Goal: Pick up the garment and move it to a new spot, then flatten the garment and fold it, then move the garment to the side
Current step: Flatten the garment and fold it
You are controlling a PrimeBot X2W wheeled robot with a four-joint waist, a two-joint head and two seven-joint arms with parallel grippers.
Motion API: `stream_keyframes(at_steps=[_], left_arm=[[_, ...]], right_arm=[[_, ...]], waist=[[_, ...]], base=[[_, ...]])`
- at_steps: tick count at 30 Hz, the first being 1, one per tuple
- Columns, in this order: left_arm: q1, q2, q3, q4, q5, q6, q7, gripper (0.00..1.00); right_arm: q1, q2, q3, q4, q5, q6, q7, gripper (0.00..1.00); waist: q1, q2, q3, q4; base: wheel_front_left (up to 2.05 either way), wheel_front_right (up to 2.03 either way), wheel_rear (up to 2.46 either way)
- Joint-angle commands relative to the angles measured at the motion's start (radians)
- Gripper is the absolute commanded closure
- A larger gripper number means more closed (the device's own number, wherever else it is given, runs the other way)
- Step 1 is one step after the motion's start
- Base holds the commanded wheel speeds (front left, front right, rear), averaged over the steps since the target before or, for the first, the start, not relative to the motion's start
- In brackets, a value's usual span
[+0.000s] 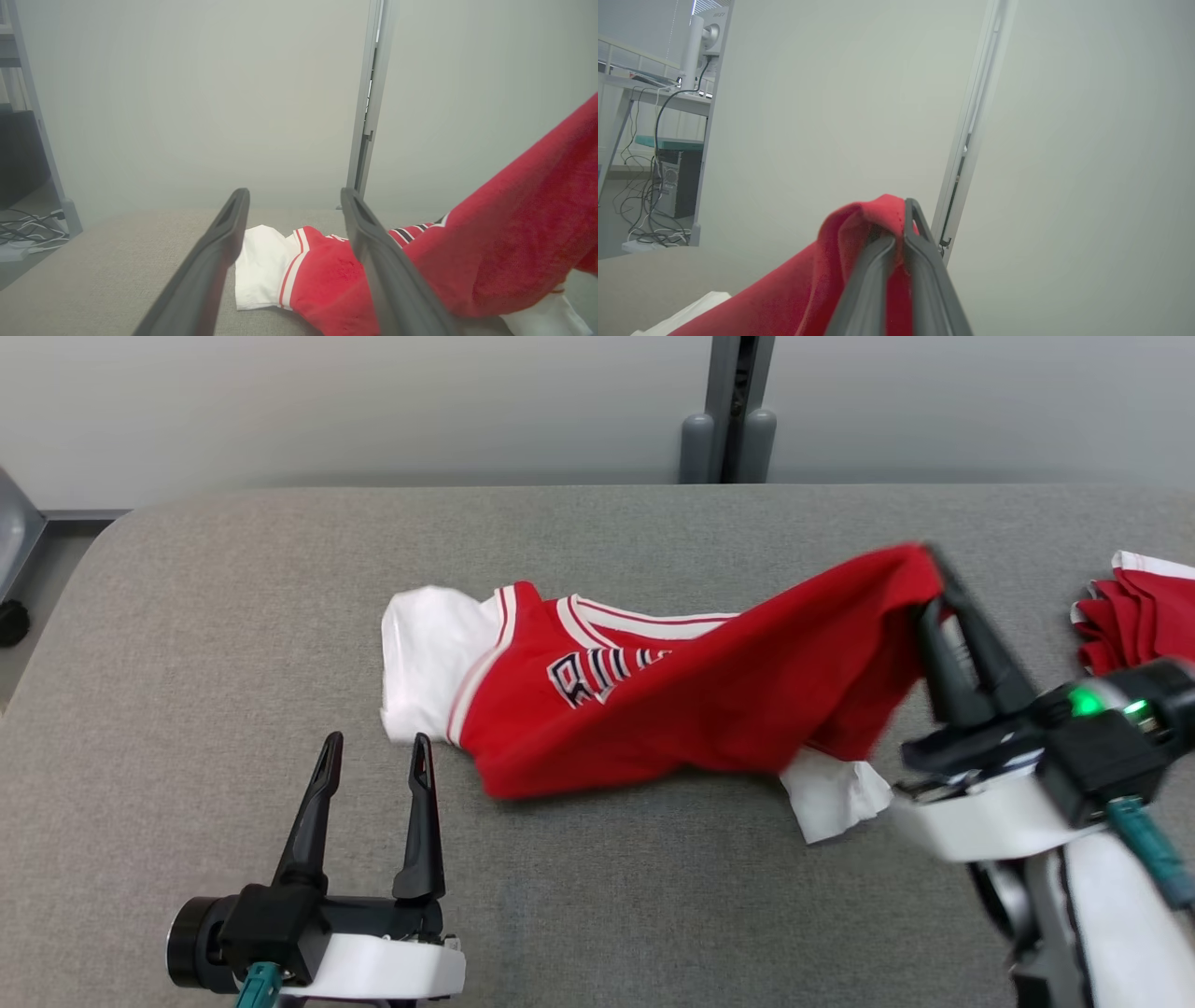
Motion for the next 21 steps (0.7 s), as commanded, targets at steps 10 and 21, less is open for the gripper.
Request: stream_keyframes(at_steps=[10, 21], left_arm=[[-0.015, 0.003, -0.022, 0.01, -0.008, -0.007, -0.004, 0.0], [-0.028, 0.003, -0.025, 0.033, -0.009, -0.027, -0.004, 0.0]], right_arm=[[-0.041, -0.09, -0.135, 0.057, -0.012, 0.0, 0.015, 1.0], [-0.196, -0.177, -0.202, 0.574, 0.051, 0.0, 0.01, 1.0]], waist=[[0.0, 0.0, -0.024, -0.006], [0.0, 0.0, 0.004, 0.007]], base=[[0.0, 0.0, 0.0], [0.0, 0.0, 0.0]])
